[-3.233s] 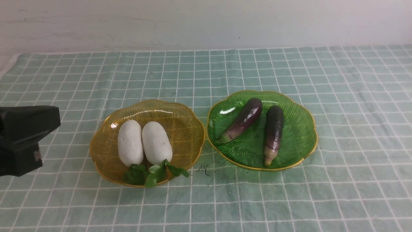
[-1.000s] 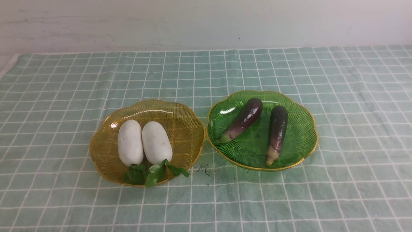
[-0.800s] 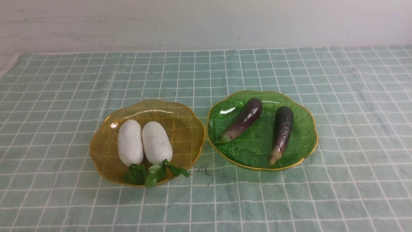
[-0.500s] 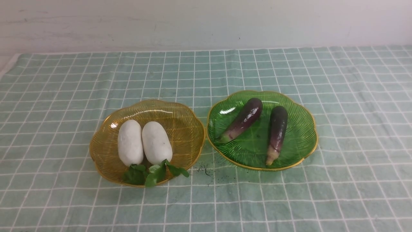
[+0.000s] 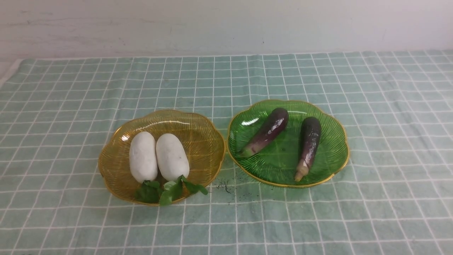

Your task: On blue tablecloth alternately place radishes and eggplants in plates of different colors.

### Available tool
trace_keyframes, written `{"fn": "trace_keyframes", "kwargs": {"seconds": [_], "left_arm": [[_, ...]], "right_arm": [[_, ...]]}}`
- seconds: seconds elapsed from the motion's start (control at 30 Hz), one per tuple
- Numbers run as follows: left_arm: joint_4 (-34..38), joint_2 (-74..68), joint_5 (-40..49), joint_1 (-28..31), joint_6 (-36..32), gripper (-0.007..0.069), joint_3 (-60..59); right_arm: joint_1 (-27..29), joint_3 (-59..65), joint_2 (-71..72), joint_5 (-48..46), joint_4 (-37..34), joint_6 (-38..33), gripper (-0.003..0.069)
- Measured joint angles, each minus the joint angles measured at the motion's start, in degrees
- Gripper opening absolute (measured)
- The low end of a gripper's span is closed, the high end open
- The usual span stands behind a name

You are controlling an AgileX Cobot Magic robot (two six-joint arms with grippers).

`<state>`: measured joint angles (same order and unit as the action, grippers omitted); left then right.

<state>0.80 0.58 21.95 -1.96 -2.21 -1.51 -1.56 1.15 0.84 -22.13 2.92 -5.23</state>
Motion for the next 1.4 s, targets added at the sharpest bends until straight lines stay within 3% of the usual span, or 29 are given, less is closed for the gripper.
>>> {"fn": "trace_keyframes", "kwargs": {"seconds": [1.4], "left_arm": [[0.0,0.0,0.0,0.0,0.0,-0.0008,0.0]], "right_arm": [[0.0,0.0,0.0,0.0,0.0,1.4,-0.0015]]}}
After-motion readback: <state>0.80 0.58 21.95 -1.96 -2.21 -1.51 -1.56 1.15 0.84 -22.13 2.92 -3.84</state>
